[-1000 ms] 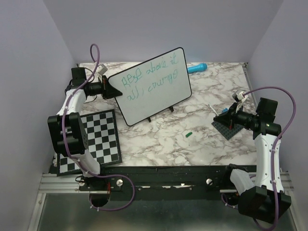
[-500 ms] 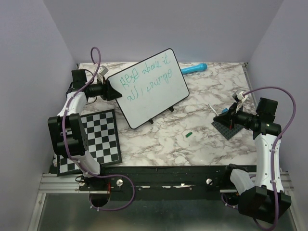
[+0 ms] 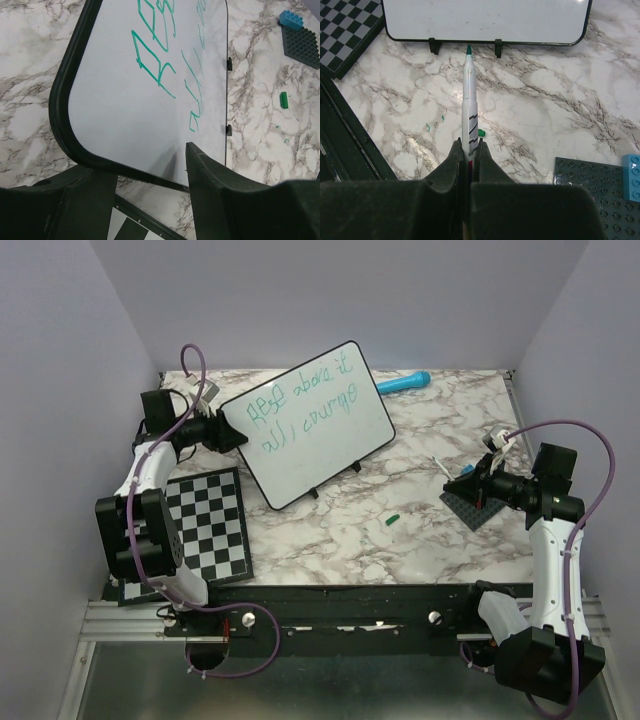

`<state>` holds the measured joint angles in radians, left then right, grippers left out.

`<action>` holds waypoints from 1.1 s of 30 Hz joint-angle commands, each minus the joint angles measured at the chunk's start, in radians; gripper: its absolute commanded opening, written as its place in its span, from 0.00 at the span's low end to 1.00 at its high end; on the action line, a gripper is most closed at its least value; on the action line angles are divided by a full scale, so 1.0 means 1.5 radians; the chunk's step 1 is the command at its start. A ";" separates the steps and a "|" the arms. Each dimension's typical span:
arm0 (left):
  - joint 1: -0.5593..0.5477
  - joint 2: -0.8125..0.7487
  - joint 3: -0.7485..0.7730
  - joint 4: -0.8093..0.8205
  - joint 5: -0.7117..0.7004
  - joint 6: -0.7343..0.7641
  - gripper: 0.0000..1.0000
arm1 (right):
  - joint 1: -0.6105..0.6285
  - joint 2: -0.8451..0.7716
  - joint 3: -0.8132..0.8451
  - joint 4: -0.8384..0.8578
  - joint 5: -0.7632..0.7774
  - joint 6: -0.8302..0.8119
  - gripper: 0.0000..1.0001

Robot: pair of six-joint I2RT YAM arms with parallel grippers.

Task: Write a sentence on the whiteboard
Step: Put down the whiteboard on the whiteboard stand, then pick up the pen cap from the center of the board.

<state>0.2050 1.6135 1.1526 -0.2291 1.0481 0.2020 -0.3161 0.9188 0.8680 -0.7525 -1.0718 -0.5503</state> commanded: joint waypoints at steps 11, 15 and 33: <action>0.018 -0.091 -0.053 0.087 -0.056 -0.045 0.89 | -0.004 -0.015 -0.004 -0.016 -0.028 -0.012 0.01; 0.029 -0.116 -0.081 0.128 -0.070 -0.084 0.93 | -0.004 -0.018 -0.003 -0.016 -0.029 -0.012 0.01; 0.095 -0.526 -0.260 0.163 -0.234 -0.469 0.99 | -0.004 -0.012 -0.002 -0.019 -0.027 -0.020 0.01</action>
<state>0.3523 0.9237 0.7834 -0.0013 0.6010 -0.2699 -0.3161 0.9012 0.8680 -0.7574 -1.0897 -0.5667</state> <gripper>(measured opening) 0.985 0.078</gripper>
